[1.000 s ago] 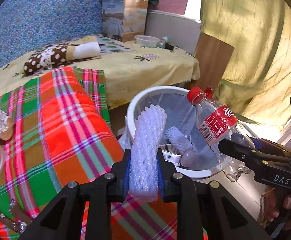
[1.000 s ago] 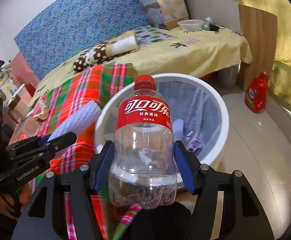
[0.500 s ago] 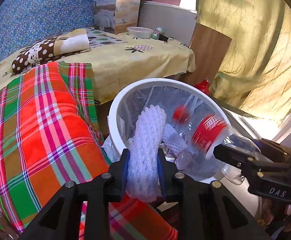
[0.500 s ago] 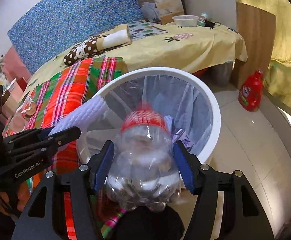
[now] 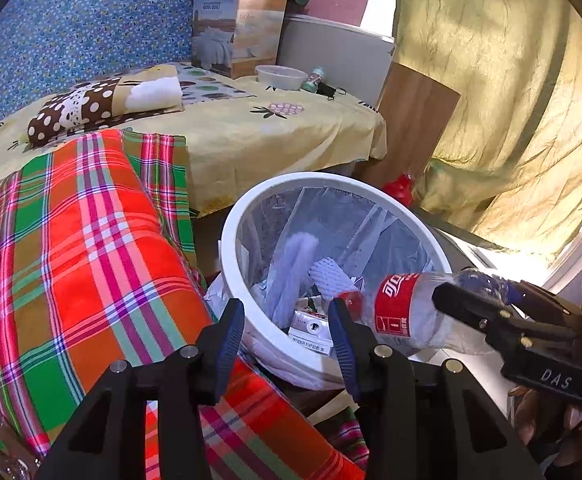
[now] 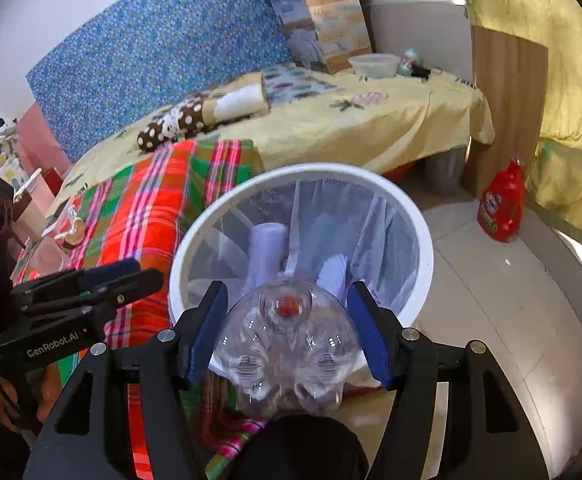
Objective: Collect trash
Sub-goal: 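Carry the foam sleeve and cola bottle over the bin and release both, then move both tools back over the bed toward the brown wrapper strips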
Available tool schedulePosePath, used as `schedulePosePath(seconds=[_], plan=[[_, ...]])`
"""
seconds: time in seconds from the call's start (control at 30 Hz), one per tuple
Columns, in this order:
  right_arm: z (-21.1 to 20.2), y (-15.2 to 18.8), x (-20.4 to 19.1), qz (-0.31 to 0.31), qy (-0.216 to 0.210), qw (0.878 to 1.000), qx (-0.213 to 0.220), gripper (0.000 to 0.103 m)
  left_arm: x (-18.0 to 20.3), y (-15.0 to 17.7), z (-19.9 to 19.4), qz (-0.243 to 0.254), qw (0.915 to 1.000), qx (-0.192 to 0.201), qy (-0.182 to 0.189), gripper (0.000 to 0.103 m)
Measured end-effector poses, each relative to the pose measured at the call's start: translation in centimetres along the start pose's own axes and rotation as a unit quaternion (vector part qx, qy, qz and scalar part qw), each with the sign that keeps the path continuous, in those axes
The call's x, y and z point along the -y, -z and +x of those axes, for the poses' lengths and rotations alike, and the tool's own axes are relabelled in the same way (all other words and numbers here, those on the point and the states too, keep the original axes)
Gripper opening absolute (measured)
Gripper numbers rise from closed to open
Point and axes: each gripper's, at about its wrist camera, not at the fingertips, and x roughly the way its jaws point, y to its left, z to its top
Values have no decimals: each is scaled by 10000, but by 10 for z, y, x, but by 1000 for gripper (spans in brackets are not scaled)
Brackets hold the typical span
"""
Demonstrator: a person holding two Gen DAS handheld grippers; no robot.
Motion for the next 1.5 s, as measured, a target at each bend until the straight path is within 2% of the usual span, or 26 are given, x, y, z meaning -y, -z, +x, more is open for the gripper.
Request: schedulePosePath(seconds=[0.27,0.43,0.67,1.03,1.5], plan=[[-6,-3,-7,-114,-11,9998,172,64,-3,8,-19,-53,9999,94,-53,44],[-17,-1,-6,16,185,9993,323,64,-8,15,-33,-128,9998,147,-100,44],[-29,9,-8,91,95,9992,385,64,-16,28,-54,-215,9994,215,-149,44],[-39,17,-36,-129,-291,9984,470,64,-27,47,-93,-349,9980,462,-241,44],[-36,31,-85,-684,-917,9929,325,63,-74,88,-145,-778,9903,739,-886,44]])
